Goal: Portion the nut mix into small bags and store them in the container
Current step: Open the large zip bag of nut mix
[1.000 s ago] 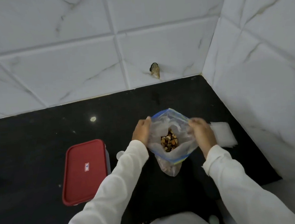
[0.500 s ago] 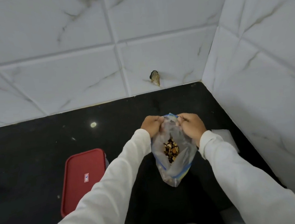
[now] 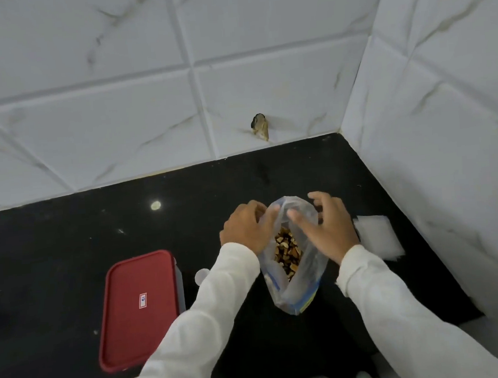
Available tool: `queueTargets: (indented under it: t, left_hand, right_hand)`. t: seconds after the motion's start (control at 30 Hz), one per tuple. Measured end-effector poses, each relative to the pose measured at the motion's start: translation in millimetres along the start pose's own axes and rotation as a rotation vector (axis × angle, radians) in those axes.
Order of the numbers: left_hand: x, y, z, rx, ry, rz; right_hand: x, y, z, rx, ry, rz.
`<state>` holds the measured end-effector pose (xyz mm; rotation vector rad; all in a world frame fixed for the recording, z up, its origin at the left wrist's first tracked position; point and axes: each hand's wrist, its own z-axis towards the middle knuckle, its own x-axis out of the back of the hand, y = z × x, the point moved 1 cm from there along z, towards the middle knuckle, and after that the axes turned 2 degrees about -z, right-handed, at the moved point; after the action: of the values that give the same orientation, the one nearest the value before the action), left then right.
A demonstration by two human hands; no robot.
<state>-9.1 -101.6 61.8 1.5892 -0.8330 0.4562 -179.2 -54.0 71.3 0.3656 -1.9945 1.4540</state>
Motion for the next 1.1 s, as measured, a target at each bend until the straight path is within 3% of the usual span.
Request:
queueTargets:
  t: [0.1,0.2,0.3,0.43,0.5,0.6,0.67,0.77,0.87,1.0,1.1]
  left_hand:
    - [-1,6,-4,-0.101,-0.031,0.316]
    - [-5,11,1,-0.113,0.017,0.351]
    - [-5,6,11,0.082,-0.016,-0.043]
    - [-11,-3,17,0.594,-0.268,-0.814]
    - [-18,-15,18,0.803,-0.286,-1.017]
    - [-23,-20,21,0.765,-0.286,-0.872]
    - [-22,-20,16,0.622,-0.138,-0.722]
    - [-15,-22,-11,0.354,-0.098,-0.394]
    - [-9,-27,-42,0.334,-0.166,-0.027]
    - [-17,-22,-68,0.427,-0.341,0.038]
    - [-29,-20,-77,0.396,-0.267,-0.059]
  right_hand:
    - [-9,9,-2,0.113,0.023,-0.388]
    - [-13,7,6,0.053,0.042,-0.456]
    - [-9,2,12,-0.053,-0.037,-0.170]
    - [-21,18,32,-0.440,-0.248,0.309]
    - [-37,40,41,-0.575,-0.278,0.514]
    - [-40,35,29,-0.610,-0.266,0.615]
    - [-37,24,23,-0.549,-0.197,0.628]
    - [-18,17,1,-0.328,-0.108,0.227]
    - [-5,14,-38,-0.179,-0.121,-0.130]
    - [-14,13,-64,-0.235,-0.216,-0.195]
    - [-27,15,-66,-0.271,-0.251,-0.139]
